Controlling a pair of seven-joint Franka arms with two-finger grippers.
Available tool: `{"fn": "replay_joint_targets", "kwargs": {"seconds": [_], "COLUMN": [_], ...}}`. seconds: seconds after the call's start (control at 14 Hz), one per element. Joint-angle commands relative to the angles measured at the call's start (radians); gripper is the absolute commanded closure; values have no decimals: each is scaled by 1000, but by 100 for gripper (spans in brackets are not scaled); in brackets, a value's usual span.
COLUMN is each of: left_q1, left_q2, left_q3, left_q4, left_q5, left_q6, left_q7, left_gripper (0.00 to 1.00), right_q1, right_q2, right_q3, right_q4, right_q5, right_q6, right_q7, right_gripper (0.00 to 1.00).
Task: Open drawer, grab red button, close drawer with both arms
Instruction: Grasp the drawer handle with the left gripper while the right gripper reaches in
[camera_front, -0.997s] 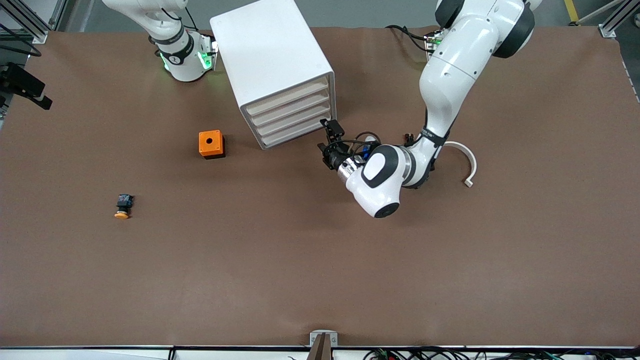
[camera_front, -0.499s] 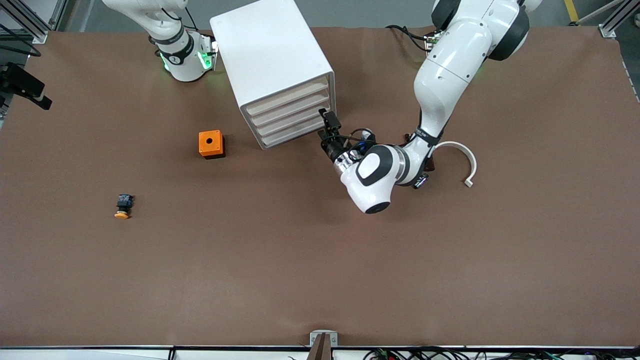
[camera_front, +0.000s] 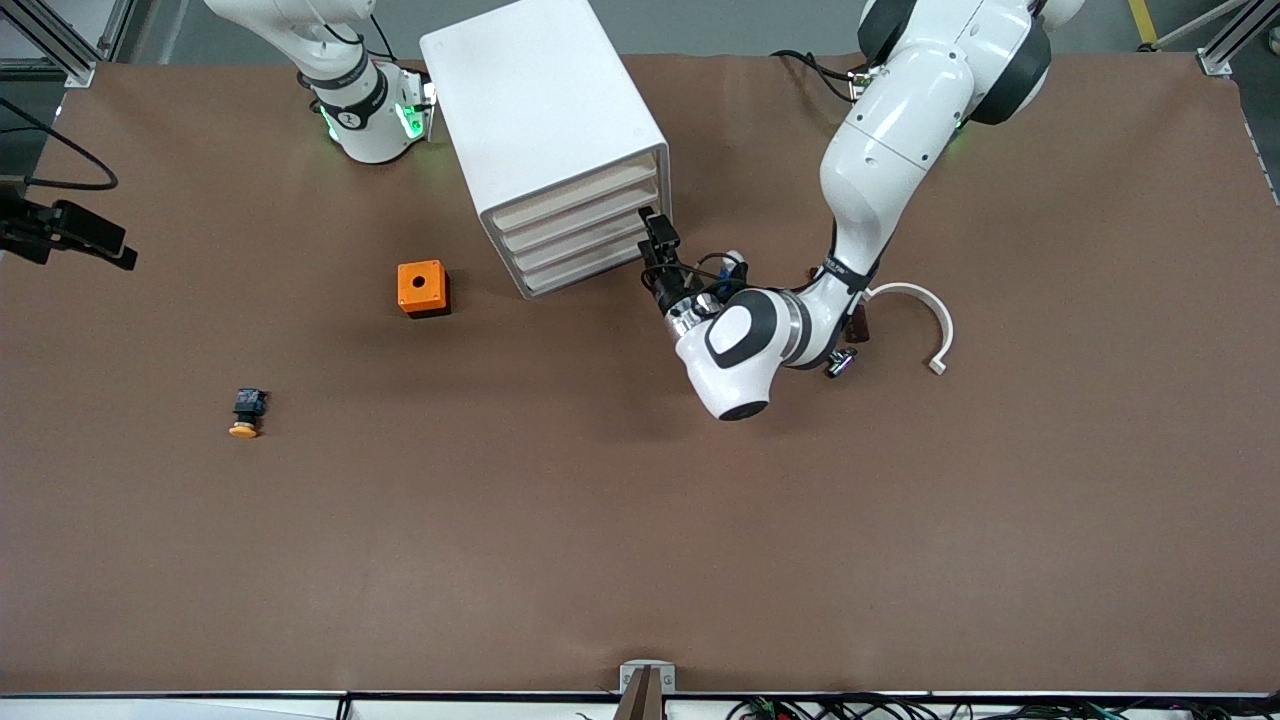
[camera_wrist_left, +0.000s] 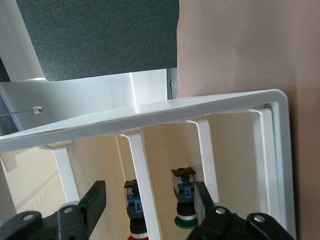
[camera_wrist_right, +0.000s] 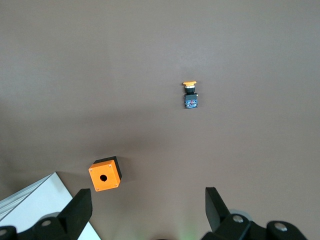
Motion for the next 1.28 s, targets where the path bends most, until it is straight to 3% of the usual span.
{"fn": "replay_joint_targets", "kwargs": {"seconds": [0.0, 0.21, 0.57, 0.78, 1.21], "left_q1": [-15, -29, -64, -87, -108], "left_q2": [1, -2, -5, -3, 1], "left_q3": [5, 5, 5, 5, 5], "left_q4": [4, -11, -22, -23, -23], "left_q5": [-20, -19, -20, -20, -20], "left_q6": [-16, -24, -58, -75, -75], "left_q7": [-22, -20, -22, -22, -22], "left_gripper": [46, 51, 51, 52, 73], "right_q1": [-15, -17, -38, -8, 37], "right_q2": [51, 80, 158, 160, 160], "right_q3": [8, 8, 8, 14, 17], "right_q4": [24, 27, 32, 32, 21], "right_q5": [-26, -47, -52, -113, -35], "right_q6": [32, 44, 50, 50, 49], "right_q7": [-1, -1, 0, 61, 339], "right_gripper": [0, 0, 0, 0, 0]}}
